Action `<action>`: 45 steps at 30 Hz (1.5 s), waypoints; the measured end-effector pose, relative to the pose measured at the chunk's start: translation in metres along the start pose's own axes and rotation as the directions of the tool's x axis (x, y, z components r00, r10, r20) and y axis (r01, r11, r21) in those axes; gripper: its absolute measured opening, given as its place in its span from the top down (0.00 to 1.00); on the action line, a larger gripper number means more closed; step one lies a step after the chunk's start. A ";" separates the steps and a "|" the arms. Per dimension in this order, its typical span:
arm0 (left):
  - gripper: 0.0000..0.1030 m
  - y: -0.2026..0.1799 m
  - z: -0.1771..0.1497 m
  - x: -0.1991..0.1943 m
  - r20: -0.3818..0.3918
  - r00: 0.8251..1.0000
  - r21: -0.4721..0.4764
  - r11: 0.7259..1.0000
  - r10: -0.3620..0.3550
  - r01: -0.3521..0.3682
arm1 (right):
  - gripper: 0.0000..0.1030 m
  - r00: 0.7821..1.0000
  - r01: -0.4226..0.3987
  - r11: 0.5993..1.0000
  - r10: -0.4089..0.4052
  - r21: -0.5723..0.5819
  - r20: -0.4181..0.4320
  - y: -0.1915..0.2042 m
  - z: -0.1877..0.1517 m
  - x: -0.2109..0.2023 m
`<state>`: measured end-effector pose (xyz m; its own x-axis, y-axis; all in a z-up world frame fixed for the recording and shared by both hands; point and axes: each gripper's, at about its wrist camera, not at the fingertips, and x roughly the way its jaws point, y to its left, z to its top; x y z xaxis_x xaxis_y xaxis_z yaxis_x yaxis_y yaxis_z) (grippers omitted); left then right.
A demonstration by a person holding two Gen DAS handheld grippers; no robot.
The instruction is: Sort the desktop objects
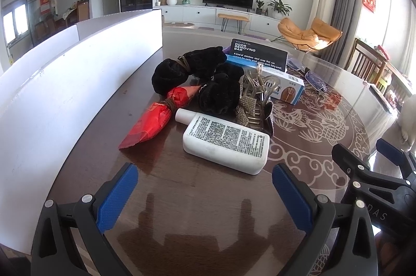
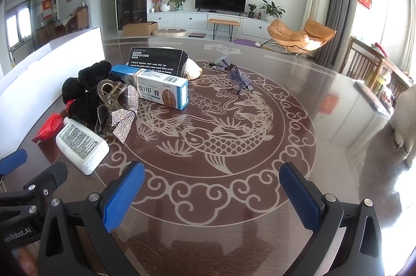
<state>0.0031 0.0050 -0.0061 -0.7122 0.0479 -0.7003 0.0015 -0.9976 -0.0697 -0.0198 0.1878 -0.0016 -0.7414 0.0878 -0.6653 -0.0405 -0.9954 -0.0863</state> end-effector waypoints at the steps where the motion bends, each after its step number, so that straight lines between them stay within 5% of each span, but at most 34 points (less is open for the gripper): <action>1: 0.00 0.000 0.000 0.000 0.000 1.000 0.001 1.000 0.000 0.000 | 0.00 1.000 0.000 1.000 0.000 -0.001 -0.001 0.000 0.000 0.000; 17: 0.00 0.037 0.000 0.004 -0.023 1.000 -0.185 0.983 -0.008 0.004 | 0.00 1.000 -0.010 1.000 0.010 0.022 0.007 -0.004 0.000 -0.002; 45: 0.00 0.028 -0.002 0.003 -0.020 1.000 -0.130 0.991 0.012 -0.015 | 0.00 0.999 -0.033 0.999 0.034 0.038 -0.035 -0.007 -0.001 0.006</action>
<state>0.0026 -0.0231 -0.0120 -0.6976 0.0368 -0.7155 0.1033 -0.9831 -0.1513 -0.0236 0.1953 -0.0054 -0.7181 0.0551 -0.6937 -0.0416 -0.9985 -0.0363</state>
